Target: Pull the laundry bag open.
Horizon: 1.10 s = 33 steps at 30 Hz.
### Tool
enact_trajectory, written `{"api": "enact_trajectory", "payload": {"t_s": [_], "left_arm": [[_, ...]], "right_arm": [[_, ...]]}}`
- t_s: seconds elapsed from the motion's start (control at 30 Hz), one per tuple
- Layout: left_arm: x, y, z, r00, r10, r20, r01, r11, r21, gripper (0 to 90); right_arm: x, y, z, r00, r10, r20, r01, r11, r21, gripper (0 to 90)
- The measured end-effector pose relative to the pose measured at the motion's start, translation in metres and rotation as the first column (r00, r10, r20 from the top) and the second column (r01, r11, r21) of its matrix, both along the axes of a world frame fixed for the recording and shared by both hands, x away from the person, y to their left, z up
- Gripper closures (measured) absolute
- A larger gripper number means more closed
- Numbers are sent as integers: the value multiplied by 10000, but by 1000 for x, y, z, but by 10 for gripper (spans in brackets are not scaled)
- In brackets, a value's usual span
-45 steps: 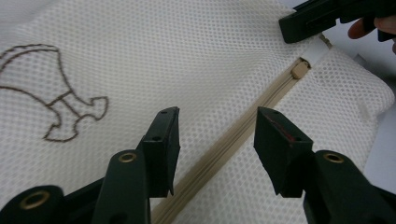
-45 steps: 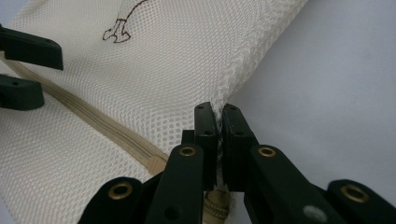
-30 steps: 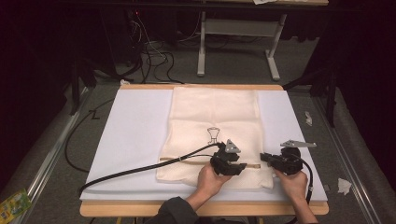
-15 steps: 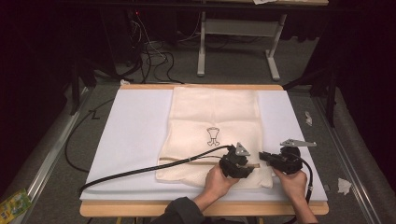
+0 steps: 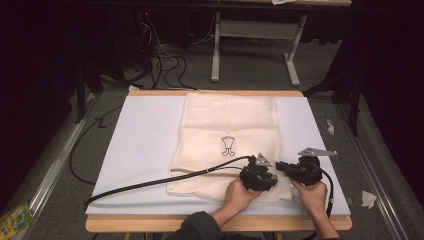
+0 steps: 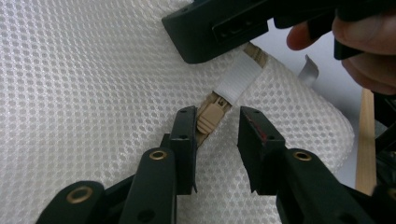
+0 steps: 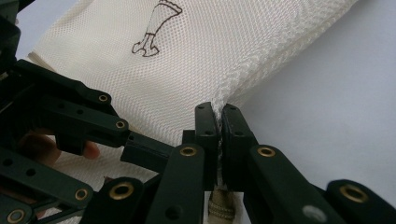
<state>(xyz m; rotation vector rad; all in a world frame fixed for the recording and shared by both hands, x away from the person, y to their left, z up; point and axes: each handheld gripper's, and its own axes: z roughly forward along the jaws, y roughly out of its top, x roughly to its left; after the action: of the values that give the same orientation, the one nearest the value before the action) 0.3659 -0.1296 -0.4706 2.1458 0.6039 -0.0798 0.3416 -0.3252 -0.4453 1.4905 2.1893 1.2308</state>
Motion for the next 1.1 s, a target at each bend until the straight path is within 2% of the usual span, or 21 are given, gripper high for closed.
{"api": "enact_trajectory", "payload": {"t_s": [0.03,0.17,0.5,0.97,1.1], "left_arm": [[2,0,-1,9999,31,-154,-32,10000,-76,692],[3,-1,-1,9997,43,-260,-48,9998,-188,714],[1,1,0,9997,-84,-242,77,9995,-299,739],[0,1,0,9987,-128,-492,106,9990,-435,781],[1,3,1,9986,-141,-510,110,9981,-600,793]], "right_arm": [[1,0,0,10000,0,-3,0,10000,-29,880],[1,0,-1,10000,2,-40,-2,9999,-107,880],[1,-1,-1,10000,0,37,1,10000,-73,880],[0,-2,-3,10000,-14,-38,14,10000,-98,880],[0,-3,-2,10000,-40,-7,40,10000,-48,880]]}}
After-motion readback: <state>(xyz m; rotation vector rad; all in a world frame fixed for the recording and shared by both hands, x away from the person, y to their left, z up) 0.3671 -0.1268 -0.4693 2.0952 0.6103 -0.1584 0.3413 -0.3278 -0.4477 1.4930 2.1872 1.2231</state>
